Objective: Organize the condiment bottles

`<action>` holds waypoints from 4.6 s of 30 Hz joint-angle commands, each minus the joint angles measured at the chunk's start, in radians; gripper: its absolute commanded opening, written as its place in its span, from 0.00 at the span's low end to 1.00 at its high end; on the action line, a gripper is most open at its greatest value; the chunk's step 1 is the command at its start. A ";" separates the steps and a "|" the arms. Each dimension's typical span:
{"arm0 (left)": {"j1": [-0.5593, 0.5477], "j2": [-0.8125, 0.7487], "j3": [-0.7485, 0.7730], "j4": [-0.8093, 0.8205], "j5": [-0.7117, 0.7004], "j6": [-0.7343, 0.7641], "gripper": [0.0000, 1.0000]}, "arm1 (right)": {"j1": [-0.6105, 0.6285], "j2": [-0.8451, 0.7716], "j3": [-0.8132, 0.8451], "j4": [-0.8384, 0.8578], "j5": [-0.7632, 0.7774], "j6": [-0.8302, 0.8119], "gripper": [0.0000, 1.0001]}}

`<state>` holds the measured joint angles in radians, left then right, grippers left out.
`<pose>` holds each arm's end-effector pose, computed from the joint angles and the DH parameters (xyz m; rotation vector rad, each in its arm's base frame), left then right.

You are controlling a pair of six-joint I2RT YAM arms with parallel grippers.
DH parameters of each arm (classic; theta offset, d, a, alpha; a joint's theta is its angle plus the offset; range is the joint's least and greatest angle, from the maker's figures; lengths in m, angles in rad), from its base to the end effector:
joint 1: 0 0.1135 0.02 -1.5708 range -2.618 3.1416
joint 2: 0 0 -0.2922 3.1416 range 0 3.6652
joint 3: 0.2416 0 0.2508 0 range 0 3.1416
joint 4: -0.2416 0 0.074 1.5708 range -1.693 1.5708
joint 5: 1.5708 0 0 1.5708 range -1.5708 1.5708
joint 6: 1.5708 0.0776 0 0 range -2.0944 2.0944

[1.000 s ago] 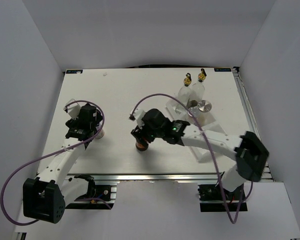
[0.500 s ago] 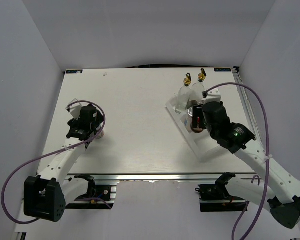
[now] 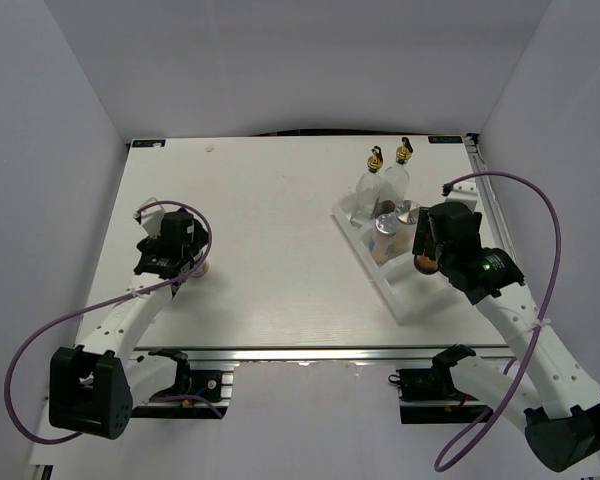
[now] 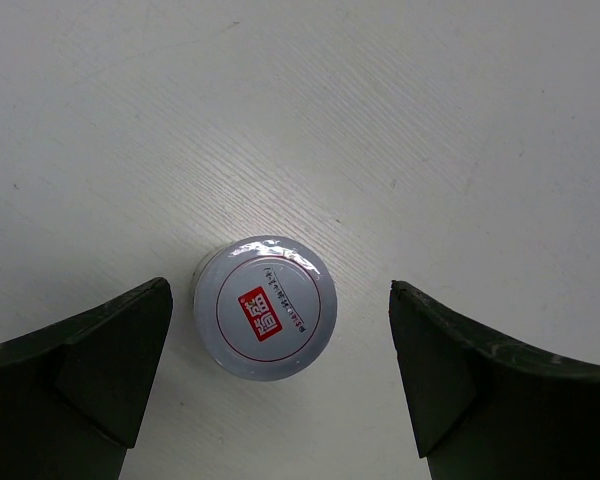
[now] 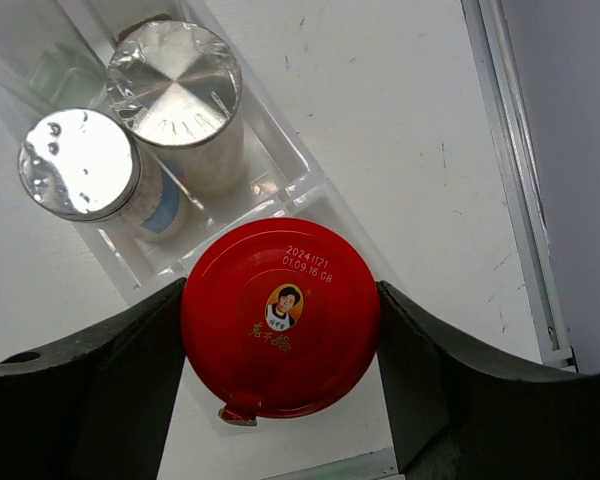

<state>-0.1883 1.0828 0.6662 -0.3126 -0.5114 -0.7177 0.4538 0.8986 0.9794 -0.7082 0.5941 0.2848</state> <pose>0.2386 -0.0068 0.2335 -0.8154 2.0348 0.0853 0.1879 0.0433 0.3404 0.1467 2.0804 -0.2088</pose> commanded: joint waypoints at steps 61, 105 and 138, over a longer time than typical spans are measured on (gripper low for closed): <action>0.033 0.180 0.016 0.072 0.063 0.018 0.60 | -0.208 -0.099 -0.098 0.205 -0.111 0.096 0.89; -1.004 0.954 1.179 0.078 0.341 0.534 0.00 | -0.642 -0.135 -0.125 0.415 -0.313 0.106 0.89; -1.004 1.102 1.202 0.090 0.298 0.523 0.83 | -0.650 -0.153 -0.159 0.435 -0.359 0.083 0.89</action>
<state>-1.1919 2.2368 1.8542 -0.2535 -0.1970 -0.1989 -0.1905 0.7479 0.8196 -0.3138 0.2489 0.3840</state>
